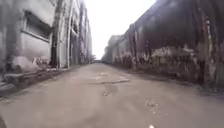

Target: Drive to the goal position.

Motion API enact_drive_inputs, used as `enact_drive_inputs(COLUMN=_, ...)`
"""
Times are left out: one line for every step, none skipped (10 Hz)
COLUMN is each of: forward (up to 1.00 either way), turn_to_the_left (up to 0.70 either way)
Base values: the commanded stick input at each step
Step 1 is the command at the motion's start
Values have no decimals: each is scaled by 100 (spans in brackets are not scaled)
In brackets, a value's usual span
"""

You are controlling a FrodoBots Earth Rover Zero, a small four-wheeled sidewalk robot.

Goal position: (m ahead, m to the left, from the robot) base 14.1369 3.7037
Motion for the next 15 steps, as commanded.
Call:
enact_drive_inputs(forward=50, turn_to_the_left=0)
enact_drive_inputs(forward=50, turn_to_the_left=0)
enact_drive_inputs(forward=50, turn_to_the_left=0)
enact_drive_inputs(forward=50, turn_to_the_left=0)
enact_drive_inputs(forward=50, turn_to_the_left=0)
enact_drive_inputs(forward=50, turn_to_the_left=0)
enact_drive_inputs(forward=50, turn_to_the_left=0)
enact_drive_inputs(forward=50, turn_to_the_left=0)
enact_drive_inputs(forward=50, turn_to_the_left=0)
enact_drive_inputs(forward=50, turn_to_the_left=0)
enact_drive_inputs(forward=50, turn_to_the_left=23)
enact_drive_inputs(forward=50, turn_to_the_left=48)
enact_drive_inputs(forward=50, turn_to_the_left=50)
enact_drive_inputs(forward=50, turn_to_the_left=49)
enact_drive_inputs(forward=50, turn_to_the_left=24)
